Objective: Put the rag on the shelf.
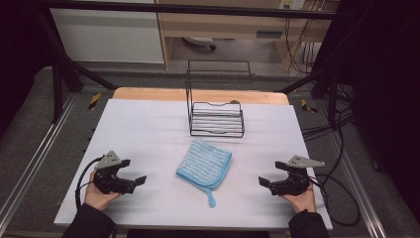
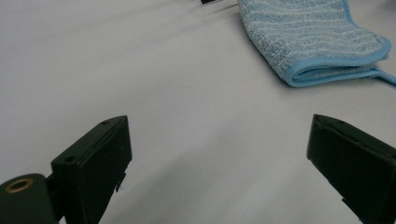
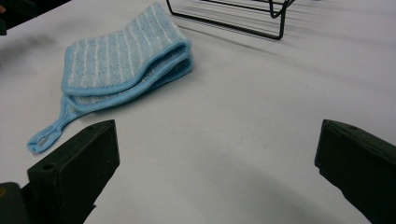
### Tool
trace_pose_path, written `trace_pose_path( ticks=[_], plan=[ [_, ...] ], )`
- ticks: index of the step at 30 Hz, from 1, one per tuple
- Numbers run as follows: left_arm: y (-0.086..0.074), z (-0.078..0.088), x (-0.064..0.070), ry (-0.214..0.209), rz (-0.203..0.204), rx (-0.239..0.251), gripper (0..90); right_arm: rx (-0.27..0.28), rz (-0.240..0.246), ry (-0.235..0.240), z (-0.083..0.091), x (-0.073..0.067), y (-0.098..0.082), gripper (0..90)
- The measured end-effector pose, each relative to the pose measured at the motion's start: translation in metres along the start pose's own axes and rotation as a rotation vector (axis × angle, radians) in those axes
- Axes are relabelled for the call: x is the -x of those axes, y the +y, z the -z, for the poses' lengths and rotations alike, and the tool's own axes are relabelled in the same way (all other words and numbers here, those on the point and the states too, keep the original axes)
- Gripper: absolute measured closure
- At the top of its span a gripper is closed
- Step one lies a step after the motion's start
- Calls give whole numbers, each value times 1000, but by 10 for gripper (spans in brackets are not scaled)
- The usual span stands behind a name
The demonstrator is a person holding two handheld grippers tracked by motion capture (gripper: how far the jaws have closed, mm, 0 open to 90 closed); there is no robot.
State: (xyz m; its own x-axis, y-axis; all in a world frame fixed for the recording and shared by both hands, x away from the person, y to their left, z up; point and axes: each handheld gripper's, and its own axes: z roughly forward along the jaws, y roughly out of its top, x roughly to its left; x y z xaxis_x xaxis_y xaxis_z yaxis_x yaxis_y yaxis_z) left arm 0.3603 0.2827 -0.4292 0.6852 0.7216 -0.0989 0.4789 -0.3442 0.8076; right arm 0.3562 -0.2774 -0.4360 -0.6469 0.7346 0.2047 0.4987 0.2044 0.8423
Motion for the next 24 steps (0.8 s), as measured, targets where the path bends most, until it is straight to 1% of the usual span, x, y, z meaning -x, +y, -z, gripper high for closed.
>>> trace_pose_path(
  ticks=[1,4,7,10,13,20,24],
  plan=[
    [0,0,0,1,-5,-4,65,0,1,-1,0,0,0,5],
    [0,-1,2,1,0,-5,65,1,-1,-1,0,0,0,6],
    [1,-2,3,5,-3,-13,66,0,-6,-4,-1,0,0,6],
    [2,-4,4,6,3,-20,68,-12,0,-11,-2,0,0,6],
    [4,-6,6,2,9,-22,70,-18,6,-11,-3,-1,-1,6],
    [10,-12,12,-8,17,-21,71,-19,2,-15,-4,-1,-1,6],
    [14,-16,16,-9,10,-28,72,-20,4,-16,-4,-1,-1,6]
  ],
)
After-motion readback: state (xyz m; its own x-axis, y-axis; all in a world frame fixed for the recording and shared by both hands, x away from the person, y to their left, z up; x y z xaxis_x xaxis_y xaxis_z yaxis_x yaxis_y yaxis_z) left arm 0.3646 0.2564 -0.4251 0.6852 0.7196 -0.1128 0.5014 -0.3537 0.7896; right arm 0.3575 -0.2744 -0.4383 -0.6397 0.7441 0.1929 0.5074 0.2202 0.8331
